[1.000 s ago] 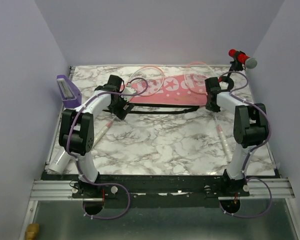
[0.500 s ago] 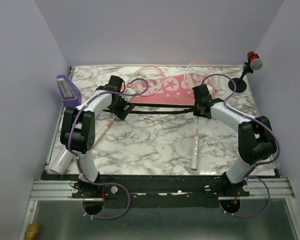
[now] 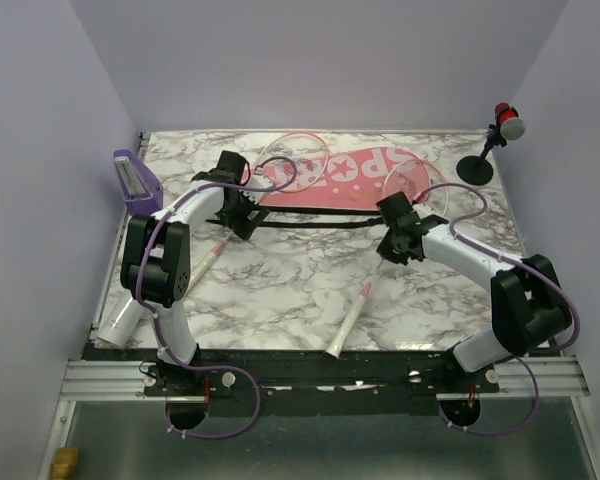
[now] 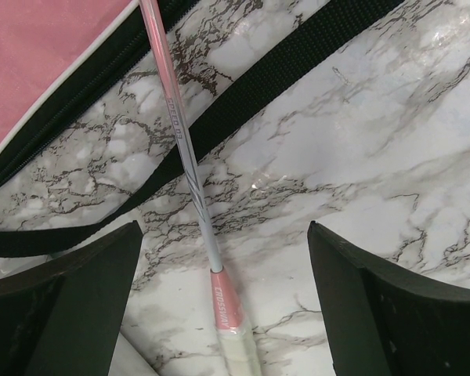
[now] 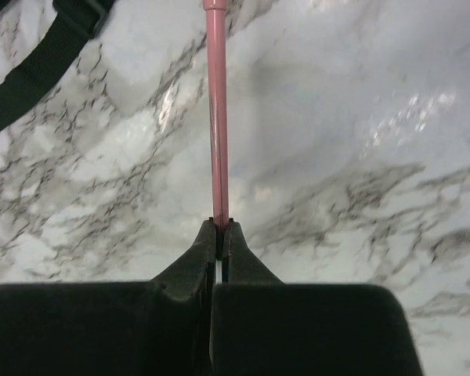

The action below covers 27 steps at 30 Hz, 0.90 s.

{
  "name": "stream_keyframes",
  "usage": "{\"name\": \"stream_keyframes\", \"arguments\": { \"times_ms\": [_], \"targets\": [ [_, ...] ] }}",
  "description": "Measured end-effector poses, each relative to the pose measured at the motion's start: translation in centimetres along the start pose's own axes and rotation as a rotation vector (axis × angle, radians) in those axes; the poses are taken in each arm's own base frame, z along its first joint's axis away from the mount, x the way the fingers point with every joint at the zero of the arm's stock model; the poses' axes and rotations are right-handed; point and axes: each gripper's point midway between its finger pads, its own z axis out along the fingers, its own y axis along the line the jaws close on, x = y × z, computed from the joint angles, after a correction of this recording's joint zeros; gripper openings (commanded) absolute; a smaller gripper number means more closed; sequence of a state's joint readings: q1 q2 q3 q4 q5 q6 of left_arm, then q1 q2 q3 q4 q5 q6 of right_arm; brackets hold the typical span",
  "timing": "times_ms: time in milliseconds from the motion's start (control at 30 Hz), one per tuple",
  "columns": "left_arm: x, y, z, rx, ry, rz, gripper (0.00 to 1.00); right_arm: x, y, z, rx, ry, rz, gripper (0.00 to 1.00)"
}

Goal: Pack up the badminton gear

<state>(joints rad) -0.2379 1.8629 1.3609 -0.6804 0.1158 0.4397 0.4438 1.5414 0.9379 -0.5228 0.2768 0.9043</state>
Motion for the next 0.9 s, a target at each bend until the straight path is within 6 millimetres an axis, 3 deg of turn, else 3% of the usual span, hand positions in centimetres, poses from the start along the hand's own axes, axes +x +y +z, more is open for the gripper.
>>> {"name": "stream_keyframes", "arguments": {
  "times_ms": [233, 533, 700, 800, 900],
  "targets": [
    [0.5, -0.2, 0.2, 0.003, 0.006, 0.0, 0.93, 3.3, 1.0, -4.0, 0.025, 0.038, 0.292, 0.01],
    [0.4, -0.2, -0.1, -0.002, -0.004, 0.001, 0.9, 5.3, -3.8, -3.6, 0.212, 0.028, 0.55, 0.02],
    [0.2, -0.1, -0.1, -0.005, -0.01, 0.001, 0.89, 6.7, -4.2, -2.1, 0.277, 0.066, 0.533, 0.2],
    [0.2, -0.1, -0.1, -0.005, -0.011, 0.002, 0.89, 7.5, -4.3, -1.2, 0.312, 0.095, 0.504, 0.42],
    [0.1, -0.3, -0.1, -0.004, -0.012, 0.005, 0.89, 7.0, -3.5, -1.6, 0.268, 0.093, 0.497, 0.56]
  ]
}}
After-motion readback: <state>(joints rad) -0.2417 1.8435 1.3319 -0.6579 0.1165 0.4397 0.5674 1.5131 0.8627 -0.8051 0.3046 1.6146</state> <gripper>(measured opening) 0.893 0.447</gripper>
